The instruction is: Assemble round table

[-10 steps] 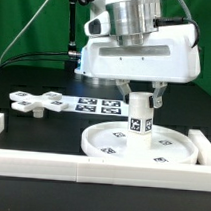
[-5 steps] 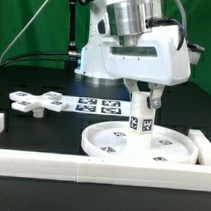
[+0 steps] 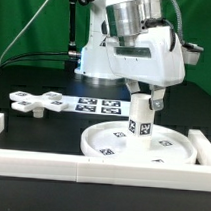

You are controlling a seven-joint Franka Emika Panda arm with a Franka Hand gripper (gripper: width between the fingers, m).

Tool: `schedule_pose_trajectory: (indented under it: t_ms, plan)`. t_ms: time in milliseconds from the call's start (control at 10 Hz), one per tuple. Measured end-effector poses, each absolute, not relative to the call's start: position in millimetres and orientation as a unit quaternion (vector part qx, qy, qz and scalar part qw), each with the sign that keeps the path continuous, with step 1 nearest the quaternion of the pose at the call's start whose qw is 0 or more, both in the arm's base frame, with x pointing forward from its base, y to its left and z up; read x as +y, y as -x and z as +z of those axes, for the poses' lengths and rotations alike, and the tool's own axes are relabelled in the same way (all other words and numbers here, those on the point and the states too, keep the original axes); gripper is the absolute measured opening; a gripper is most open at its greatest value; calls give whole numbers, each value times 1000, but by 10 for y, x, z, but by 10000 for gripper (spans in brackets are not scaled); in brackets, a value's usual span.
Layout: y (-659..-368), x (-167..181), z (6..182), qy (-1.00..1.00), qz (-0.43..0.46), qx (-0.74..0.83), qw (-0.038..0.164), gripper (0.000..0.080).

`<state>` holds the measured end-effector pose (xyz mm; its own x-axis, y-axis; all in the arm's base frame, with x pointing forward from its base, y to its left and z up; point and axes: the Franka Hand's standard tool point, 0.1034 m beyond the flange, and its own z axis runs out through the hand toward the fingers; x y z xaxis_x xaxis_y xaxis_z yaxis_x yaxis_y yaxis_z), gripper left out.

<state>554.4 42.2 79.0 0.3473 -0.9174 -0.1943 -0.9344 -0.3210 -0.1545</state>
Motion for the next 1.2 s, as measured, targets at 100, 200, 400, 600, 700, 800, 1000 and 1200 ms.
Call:
schedule_pose_trajectory:
  t_ms: [100, 200, 400, 600, 700, 800, 1000, 1200]
  plan:
    - [-5559, 413, 799, 832, 31, 541, 122, 629]
    - [-5560, 418, 799, 834, 30, 537, 122, 629]
    - [-5556, 418, 793, 873, 20, 471, 124, 646]
    - [-5555, 418, 791, 902, 12, 413, 125, 648]
    - [-5555, 418, 791, 913, 9, 388, 125, 648]
    - [-5555, 418, 790, 928, 4, 350, 125, 648]
    - [-5596, 429, 832, 965, -3, 234, 119, 648]
    - [-5624, 455, 869, 981, -6, 154, 114, 648]
